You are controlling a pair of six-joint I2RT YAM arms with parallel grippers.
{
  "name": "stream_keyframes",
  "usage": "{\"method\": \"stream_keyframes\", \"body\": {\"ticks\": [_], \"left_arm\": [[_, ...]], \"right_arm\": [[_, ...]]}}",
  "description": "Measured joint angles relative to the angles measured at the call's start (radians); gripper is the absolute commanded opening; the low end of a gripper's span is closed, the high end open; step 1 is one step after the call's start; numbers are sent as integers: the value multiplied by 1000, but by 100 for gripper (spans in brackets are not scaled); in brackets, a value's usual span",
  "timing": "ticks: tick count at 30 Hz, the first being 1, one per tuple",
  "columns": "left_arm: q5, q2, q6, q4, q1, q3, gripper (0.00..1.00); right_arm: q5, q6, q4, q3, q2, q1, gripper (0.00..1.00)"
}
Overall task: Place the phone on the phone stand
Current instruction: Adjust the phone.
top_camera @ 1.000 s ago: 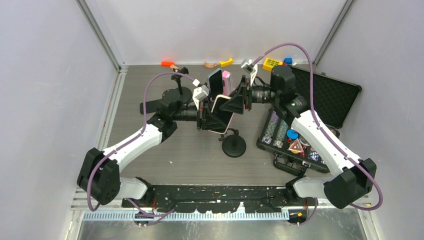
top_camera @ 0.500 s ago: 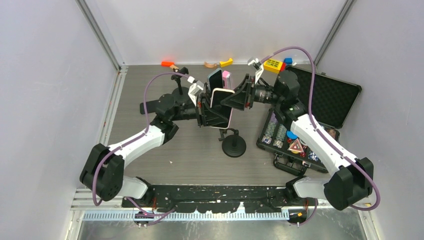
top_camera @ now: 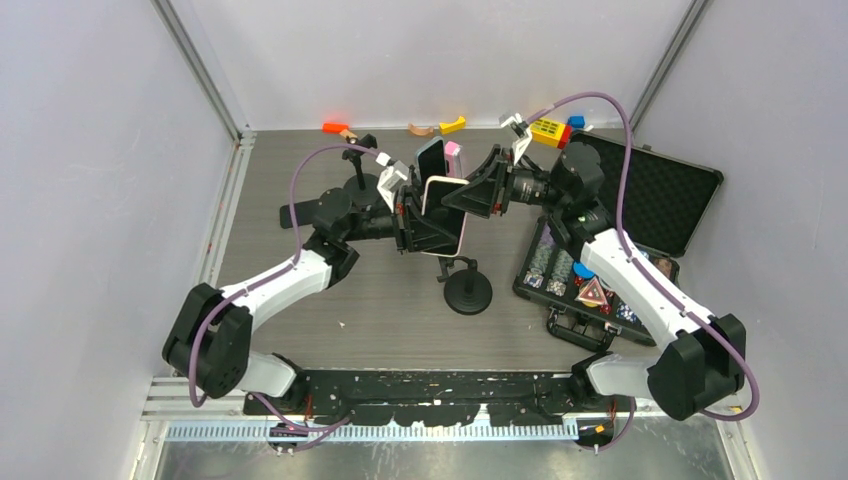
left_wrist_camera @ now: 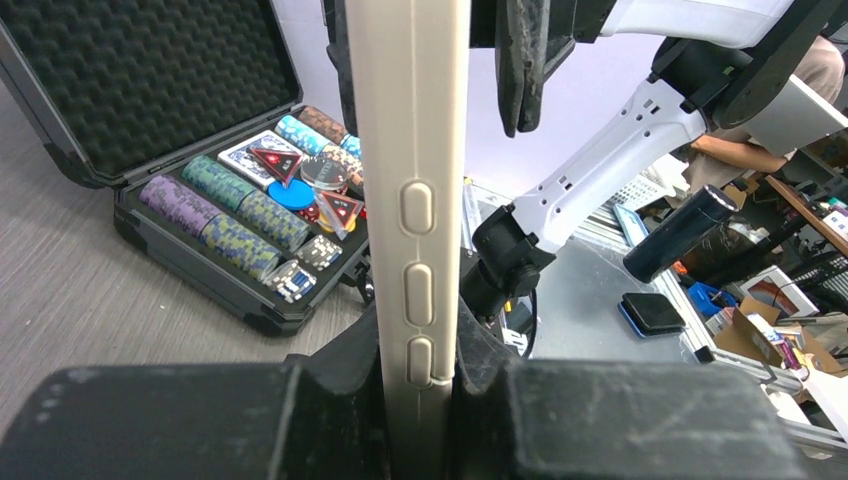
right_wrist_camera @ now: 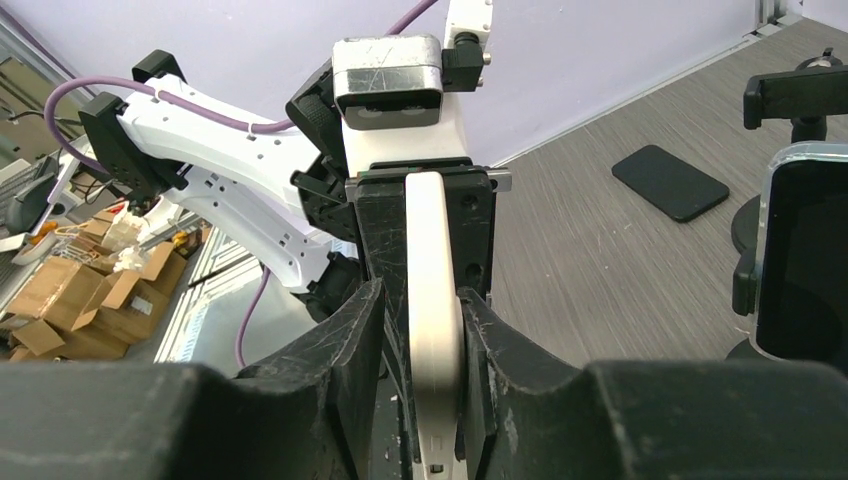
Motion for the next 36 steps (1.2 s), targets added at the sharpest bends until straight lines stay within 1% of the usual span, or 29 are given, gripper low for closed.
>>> {"method": "stream_keyframes", "body": {"ticks": [5,7,13,14,15,17,19,20,22,24,25,28,29,30,33,35,36], "left_arm": [[2,8,-3,3,0,0,0],[3,8,-8,4,0,0,0],[6,8,-15,8,0,0,0],[7,8,-18,9,0,0,0],[8,8,-21,10,0,0,0],[10,8,-21,12,0,0,0],[10,8,-21,14,0,0,0],[10,8,-21,15,0,0,2],[9,8,-21,24,0,-3,26],[8,8,-16,26,2,-6,46],[3,8,-14,26,3,-6,54],[-10,0,10,18,27,-6,86],[-14,-8,21,8,44,-9,94],[-17,-20,37,-6,64,-12,99],[-21,-71,112,-94,120,-16,100],[-20,-113,214,-199,150,-12,100],[-15,-138,312,-292,158,-2,100]], "right_arm": [[-1,8,21,-4,15,4,34],[-2,10,27,-5,19,7,32],[-2,10,41,-12,26,11,18],[-2,8,45,-12,28,10,14],[-3,6,48,-12,28,11,12],[-4,6,53,-12,30,11,2],[-7,8,60,-12,32,11,0],[-9,9,64,-13,33,11,0],[-13,10,74,-13,35,11,0],[-16,9,74,-13,35,11,0],[-19,9,72,-13,35,11,0],[-40,8,57,-18,33,2,0],[-48,6,50,-20,29,-4,0],[-55,3,38,-23,24,-14,0],[-62,-24,-16,-25,-8,-51,0],[-63,-54,-63,-25,-41,-73,0],[-64,-77,-99,-25,-65,-88,0]]}}
